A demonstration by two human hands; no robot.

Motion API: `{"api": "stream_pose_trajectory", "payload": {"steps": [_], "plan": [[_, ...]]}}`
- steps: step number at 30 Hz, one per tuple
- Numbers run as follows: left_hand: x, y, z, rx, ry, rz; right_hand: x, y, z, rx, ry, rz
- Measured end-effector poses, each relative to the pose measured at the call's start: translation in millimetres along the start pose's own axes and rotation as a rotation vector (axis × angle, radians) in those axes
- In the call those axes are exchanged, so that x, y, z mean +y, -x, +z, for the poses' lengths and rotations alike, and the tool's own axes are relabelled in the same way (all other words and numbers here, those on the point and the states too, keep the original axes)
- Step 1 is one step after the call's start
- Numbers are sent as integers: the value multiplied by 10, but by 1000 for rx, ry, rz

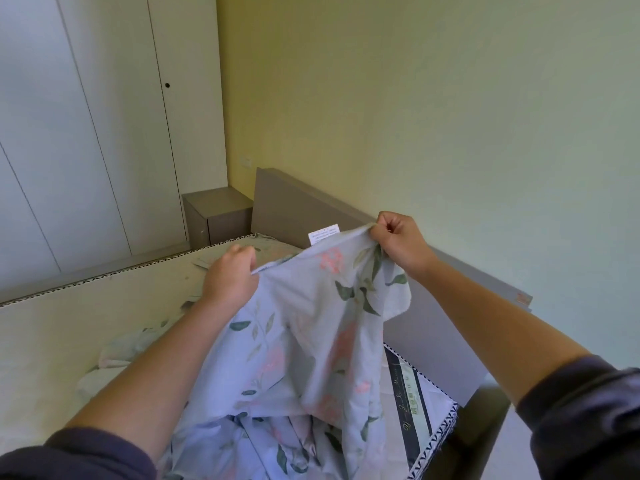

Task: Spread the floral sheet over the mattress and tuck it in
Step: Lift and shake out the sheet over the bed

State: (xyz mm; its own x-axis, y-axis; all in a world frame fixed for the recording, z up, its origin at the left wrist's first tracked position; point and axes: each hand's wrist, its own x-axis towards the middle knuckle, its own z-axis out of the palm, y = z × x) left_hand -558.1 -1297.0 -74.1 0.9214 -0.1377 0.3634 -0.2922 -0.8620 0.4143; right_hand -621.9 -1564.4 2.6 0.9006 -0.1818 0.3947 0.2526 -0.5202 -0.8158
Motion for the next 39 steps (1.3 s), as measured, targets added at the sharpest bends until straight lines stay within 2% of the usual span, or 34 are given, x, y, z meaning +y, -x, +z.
{"api": "stream_pose_trajectory", "payload": {"steps": [3,7,10,12,15,18,21,25,29,30,32,35,37,39], "plan": [[-170,-35,21,39,-15,-126,122,-16,-106,141,29,61],[-448,-49,52,-35,-105,-268,337,-21,-372,327,119,160],[-442,-100,69,-36,27,-202,481,7,-505,336,189,241],[-224,-129,34,-11,191,-25,499,43,-478,253,208,269],[294,-160,-72,-16,343,227,398,129,-251,-41,124,228],[781,-141,-134,-109,413,447,250,179,36,-320,180,139],[1058,-86,-141,-218,481,585,189,192,267,-464,166,81],[871,-111,8,-280,442,538,249,169,198,-340,274,9],[383,-93,216,-229,-89,351,294,187,-66,-210,158,101],[308,-76,244,-220,-107,309,297,192,-104,-211,139,115],[269,-34,301,-256,12,298,337,176,-140,-210,132,144],[475,104,362,-286,102,382,342,152,-129,-137,91,164],[663,213,438,-164,-8,461,316,145,-116,-96,73,157],[763,246,549,-42,-98,451,280,144,-123,-62,52,150]]}}
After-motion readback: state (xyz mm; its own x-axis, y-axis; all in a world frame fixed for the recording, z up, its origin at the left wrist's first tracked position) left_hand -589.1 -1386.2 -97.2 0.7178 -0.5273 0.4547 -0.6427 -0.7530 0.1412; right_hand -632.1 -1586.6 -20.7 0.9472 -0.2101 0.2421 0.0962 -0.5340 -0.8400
